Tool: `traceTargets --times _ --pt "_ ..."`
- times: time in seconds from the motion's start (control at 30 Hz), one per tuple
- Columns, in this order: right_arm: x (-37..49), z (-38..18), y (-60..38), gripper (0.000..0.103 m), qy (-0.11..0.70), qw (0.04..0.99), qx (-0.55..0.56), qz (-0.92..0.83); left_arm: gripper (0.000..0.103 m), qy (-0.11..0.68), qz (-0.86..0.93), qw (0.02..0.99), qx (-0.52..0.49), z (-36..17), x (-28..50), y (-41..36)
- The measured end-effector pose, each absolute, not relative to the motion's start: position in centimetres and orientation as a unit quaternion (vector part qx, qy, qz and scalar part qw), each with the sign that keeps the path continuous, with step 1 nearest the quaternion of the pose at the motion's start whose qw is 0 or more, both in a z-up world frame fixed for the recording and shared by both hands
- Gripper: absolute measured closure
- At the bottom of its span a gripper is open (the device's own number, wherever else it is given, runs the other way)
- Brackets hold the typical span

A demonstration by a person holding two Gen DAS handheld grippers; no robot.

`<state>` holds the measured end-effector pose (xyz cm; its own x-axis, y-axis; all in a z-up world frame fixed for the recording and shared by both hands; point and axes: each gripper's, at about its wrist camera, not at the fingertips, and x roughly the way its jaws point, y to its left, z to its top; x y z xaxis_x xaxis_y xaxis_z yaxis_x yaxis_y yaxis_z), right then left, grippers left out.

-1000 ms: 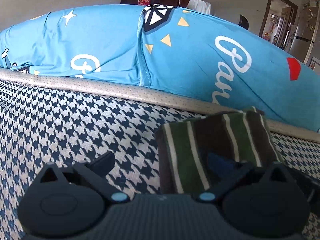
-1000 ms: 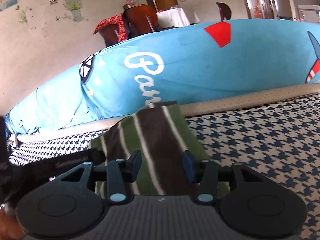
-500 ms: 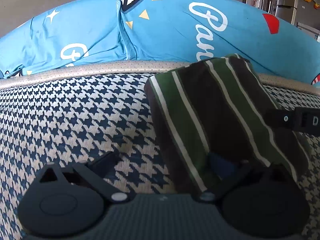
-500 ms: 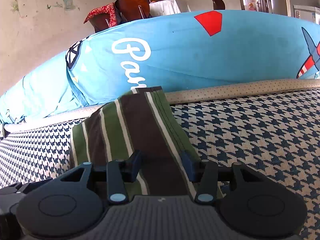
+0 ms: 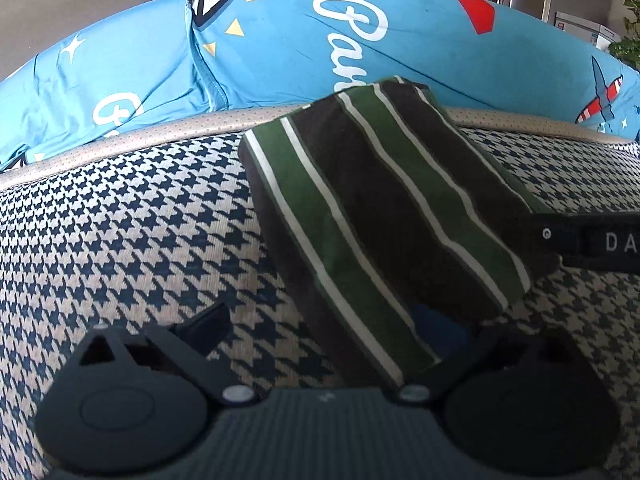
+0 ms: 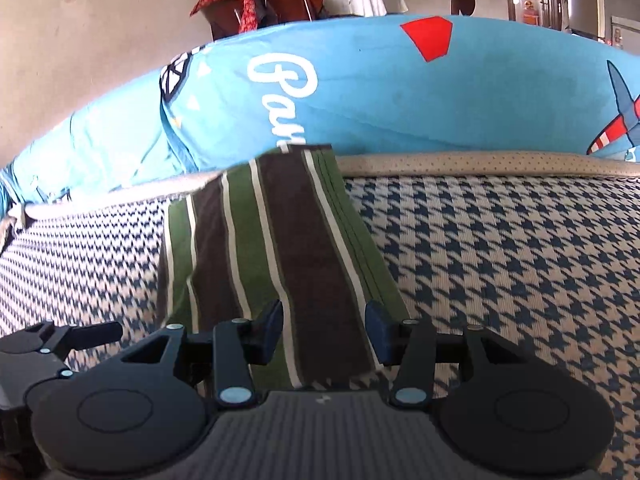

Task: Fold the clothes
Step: 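Pull both open grippers back from the striped bundle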

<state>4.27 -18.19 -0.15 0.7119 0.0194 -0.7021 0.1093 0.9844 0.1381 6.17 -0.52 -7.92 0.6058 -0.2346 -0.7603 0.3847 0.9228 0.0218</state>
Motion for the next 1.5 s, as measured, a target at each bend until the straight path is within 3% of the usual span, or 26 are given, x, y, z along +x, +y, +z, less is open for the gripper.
traceTargets --times 0.23,0.73,0.9,1.1,1.5 --pt "4.4 -1.8 -17.9 0.055 0.402 0.913 0.061 -0.044 0.0 0.429 -0.159 0.886 0.072 -7.8 7.2 -0.3" --pt "2.6 0.3 -19.1 0.049 0.434 0.891 0.121 -0.06 0.0 0.442 -0.143 0.883 0.066 -5.5 3.3 -0.1" --pt "1.6 1.6 -18.3 0.036 0.429 0.897 0.094 -0.044 0.0 0.445 -0.137 0.883 0.054 -4.8 1.4 2.0" --pt "-0.1 2.7 -17.9 0.03 0.427 0.902 0.062 -0.034 0.0 0.445 -0.117 0.887 0.032 -3.5 -0.3 3.7" --pt "-1.6 2.7 -19.4 0.03 0.433 0.9 0.047 -0.033 0.0 0.46 -0.089 0.884 -0.005 -3.3 -2.3 4.2"
